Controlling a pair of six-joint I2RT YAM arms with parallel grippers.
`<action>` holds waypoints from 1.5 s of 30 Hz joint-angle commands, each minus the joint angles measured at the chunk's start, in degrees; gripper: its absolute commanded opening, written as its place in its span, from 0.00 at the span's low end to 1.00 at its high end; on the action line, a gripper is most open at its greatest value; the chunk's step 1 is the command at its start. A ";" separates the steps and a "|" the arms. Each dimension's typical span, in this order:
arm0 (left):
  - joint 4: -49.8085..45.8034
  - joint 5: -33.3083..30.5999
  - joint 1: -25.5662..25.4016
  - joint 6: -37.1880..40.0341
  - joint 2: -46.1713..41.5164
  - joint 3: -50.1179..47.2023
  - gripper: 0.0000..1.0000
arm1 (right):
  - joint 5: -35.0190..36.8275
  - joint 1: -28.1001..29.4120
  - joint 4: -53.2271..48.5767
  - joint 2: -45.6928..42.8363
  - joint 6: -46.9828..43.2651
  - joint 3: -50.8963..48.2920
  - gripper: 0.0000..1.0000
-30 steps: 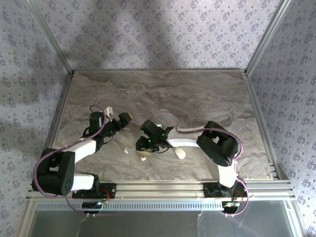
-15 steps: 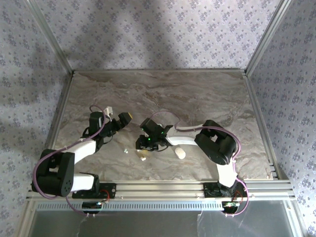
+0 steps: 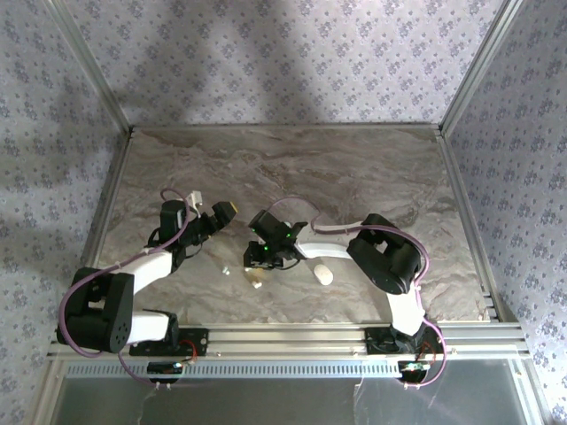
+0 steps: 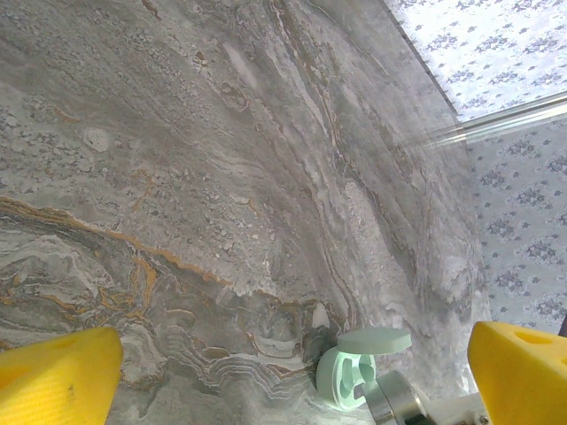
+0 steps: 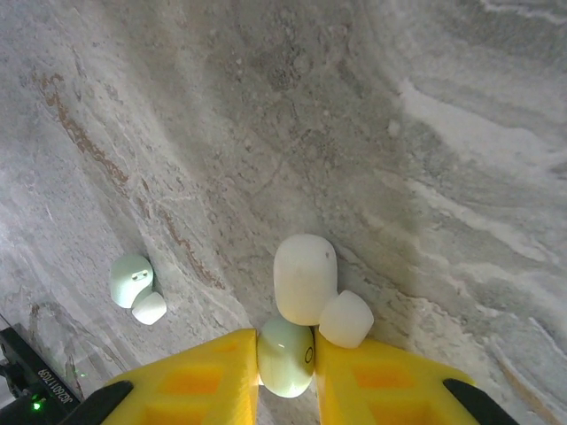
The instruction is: Insert the wireless bluetooth earbuds into the charging case
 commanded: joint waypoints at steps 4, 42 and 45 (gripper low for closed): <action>0.87 0.50 0.37 0.24 -1.22 -0.41 1.00 | 3.92 0.37 -1.82 2.00 -2.24 3.11 0.22; 0.74 -0.71 0.41 1.14 -0.39 -0.54 1.00 | 44.12 2.36 -44.85 -8.55 -16.85 15.27 0.21; 0.70 -0.80 0.33 1.18 -0.19 -0.57 1.00 | 46.15 2.26 -46.13 -6.95 -17.63 17.29 0.21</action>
